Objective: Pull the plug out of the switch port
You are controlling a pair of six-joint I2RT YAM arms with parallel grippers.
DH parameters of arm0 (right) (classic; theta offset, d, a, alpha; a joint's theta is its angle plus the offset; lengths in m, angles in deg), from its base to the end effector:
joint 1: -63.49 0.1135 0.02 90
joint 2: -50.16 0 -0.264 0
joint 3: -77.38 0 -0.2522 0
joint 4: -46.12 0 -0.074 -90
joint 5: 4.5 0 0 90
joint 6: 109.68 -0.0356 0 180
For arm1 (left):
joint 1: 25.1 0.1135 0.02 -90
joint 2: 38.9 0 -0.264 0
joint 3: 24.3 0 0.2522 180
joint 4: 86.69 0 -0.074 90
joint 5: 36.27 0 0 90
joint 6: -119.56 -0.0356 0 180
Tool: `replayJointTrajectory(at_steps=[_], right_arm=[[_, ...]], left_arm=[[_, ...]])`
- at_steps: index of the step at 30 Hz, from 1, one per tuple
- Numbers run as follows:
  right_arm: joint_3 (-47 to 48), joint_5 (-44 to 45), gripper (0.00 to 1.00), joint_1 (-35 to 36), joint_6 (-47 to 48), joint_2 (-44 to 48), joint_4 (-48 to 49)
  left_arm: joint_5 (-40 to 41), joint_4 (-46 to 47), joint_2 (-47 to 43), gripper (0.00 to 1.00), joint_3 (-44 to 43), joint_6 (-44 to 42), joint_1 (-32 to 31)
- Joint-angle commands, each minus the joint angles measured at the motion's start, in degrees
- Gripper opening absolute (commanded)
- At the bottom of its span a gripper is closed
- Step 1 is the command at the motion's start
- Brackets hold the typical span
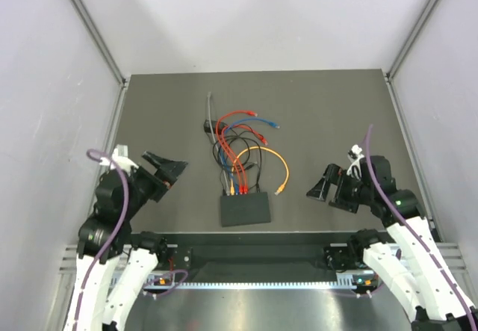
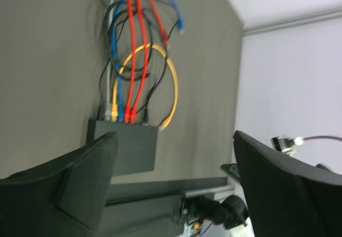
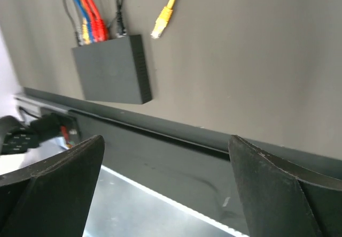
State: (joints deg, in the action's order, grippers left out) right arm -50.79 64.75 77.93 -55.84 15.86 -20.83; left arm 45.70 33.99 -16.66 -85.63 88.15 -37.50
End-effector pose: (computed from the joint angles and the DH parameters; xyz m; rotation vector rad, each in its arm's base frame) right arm 0.1055 0.0402 0.2567 0.3085 2.5170 0.8185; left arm 0.0711 -0.0207 0.3347 -0.7086 1.9162 -0.9427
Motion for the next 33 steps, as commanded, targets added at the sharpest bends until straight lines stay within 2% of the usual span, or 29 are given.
replayJointTrajectory(at_steps=[1,3,6,11,17,20,23,25,28,30,31,33], right_arm=[[3.4,2.6,1.00,-0.5,6.9,-4.7,-0.4],[4.6,1.3,1.00,-0.5,10.3,-8.3,1.2],[6.3,-1.8,1.00,-0.5,12.2,-12.1,5.6],[7.6,-9.9,0.99,-0.4,10.2,-20.2,15.5],[10.4,-16.5,1.00,2.0,10.2,-30.5,26.6],[14.0,-17.7,0.97,3.1,10.7,-39.0,28.4],[18.0,-19.2,0.88,4.2,10.9,-43.3,29.0],[20.3,-19.6,0.86,4.5,10.7,-46.5,29.5],[23.9,-22.2,0.84,4.9,10.5,-51.3,29.2],[25.9,-23.2,0.81,6.1,12.3,-55.4,27.5],[27.6,-23.3,0.76,6.8,13.1,-56.6,25.2],[27.9,-23.7,0.72,9.4,14.6,-59.3,23.6]], left_arm=[[-4.8,-1.8,8.2,0.88,-4.4,-7.1,0.3],[-5.3,-3.9,13.1,0.83,-6.9,-10.1,0.2],[-4.8,-4.4,17.1,0.81,-8.1,-12.2,0.2],[-9.7,-0.9,22.3,0.72,-5.9,-12.0,-0.2],[-5.5,3.2,25.4,0.70,-4.8,-9.4,-7.5],[-3.9,3.7,30.0,0.67,-2.9,-5.6,-11.9],[0.4,7.6,34.7,0.57,-2.2,-4.4,-17.0],[-1.9,10.9,39.0,0.54,-1.7,-4.4,-17.3],[-4.8,13.5,45.6,0.54,-3.0,-5.0,-17.3],[-3.1,9.8,48.6,0.54,-5.8,-7.9,-17.1],[-2.1,8.6,51.3,0.54,-6.4,-8.7,-16.9],[-4.5,7.9,53.7,0.52,-6.0,-10.5,-14.9]])
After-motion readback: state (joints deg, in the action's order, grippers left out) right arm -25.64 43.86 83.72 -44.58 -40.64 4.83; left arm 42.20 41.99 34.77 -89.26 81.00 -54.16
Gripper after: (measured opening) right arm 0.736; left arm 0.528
